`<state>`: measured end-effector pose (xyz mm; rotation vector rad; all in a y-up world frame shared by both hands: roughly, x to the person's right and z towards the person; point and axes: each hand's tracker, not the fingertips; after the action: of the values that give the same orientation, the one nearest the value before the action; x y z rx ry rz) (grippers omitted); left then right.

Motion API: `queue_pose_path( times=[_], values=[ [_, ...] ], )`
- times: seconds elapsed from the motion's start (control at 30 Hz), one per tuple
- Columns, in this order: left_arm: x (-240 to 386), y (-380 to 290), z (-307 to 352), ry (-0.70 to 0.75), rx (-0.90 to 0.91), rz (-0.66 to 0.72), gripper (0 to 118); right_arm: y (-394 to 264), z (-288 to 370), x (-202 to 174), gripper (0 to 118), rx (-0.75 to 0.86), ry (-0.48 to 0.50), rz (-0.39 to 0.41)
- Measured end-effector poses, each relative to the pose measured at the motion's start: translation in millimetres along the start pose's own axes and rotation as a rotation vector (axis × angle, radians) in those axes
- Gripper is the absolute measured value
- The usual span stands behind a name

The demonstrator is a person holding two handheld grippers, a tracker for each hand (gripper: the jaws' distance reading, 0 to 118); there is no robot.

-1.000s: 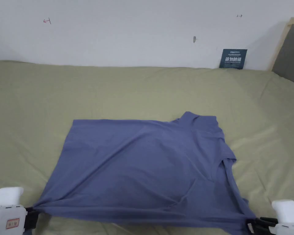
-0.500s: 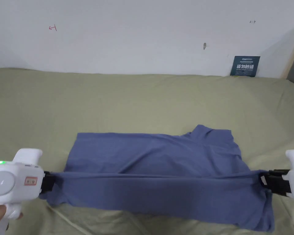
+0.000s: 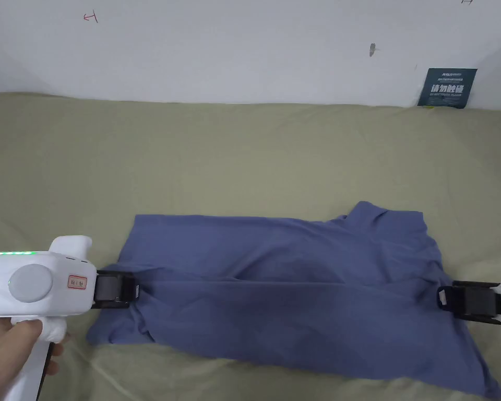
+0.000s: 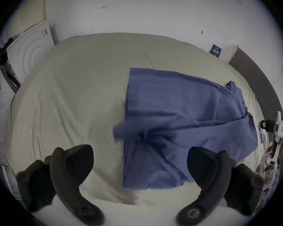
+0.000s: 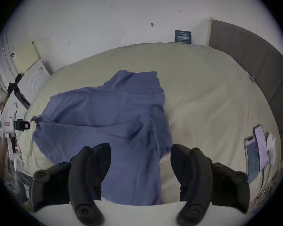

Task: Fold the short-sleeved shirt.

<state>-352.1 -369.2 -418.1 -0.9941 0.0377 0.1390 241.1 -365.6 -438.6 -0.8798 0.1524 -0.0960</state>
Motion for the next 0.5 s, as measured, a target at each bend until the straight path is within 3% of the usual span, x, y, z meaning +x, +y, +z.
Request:
queue_pose_path(
  times=[0.1, 0.13, 0.17, 0.2, 0.23, 0.27, 0.43, 0.47, 0.5],
  values=[
    [-2, -18, 24, 0.016, 0.027, 0.004, 115, -19, 21, 1, 80, 0.014, 0.007, -0.014],
    [-2, -24, 32, 0.026, 0.049, 0.024, 108, -28, 28, 1, 78, 0.019, 0.014, -0.022],
    [-3, -31, 38, 0.022, 0.05, 0.037, 81, -33, 34, 1, 73, 0.049, 0.049, -0.026],
    [-4, -36, 40, 0.017, 0.049, 0.046, 44, -38, 38, -1, 59, 0.048, 0.034, -0.021],
    [-8, -39, 40, 0.019, 0.046, 0.054, 3, -45, 41, -4, 35, 0.049, 0.03, -0.012],
    [-9, -45, 39, 0.027, 0.046, 0.067, 0, -51, 42, -6, 1, 0.059, 0.018, 0.004],
    [-4, -47, 27, -0.043, 0.003, 0.097, 0, -54, 43, -4, 1, 0.054, 0.016, -0.006],
    [-3, -46, 21, -0.06, -0.007, 0.096, 8, -53, 42, -4, 1, 0.051, 0.013, -0.005],
    [-3, -42, 16, -0.069, -0.027, 0.101, 40, -53, 41, -3, 1, 0.046, 0.018, -0.007]
  ],
)
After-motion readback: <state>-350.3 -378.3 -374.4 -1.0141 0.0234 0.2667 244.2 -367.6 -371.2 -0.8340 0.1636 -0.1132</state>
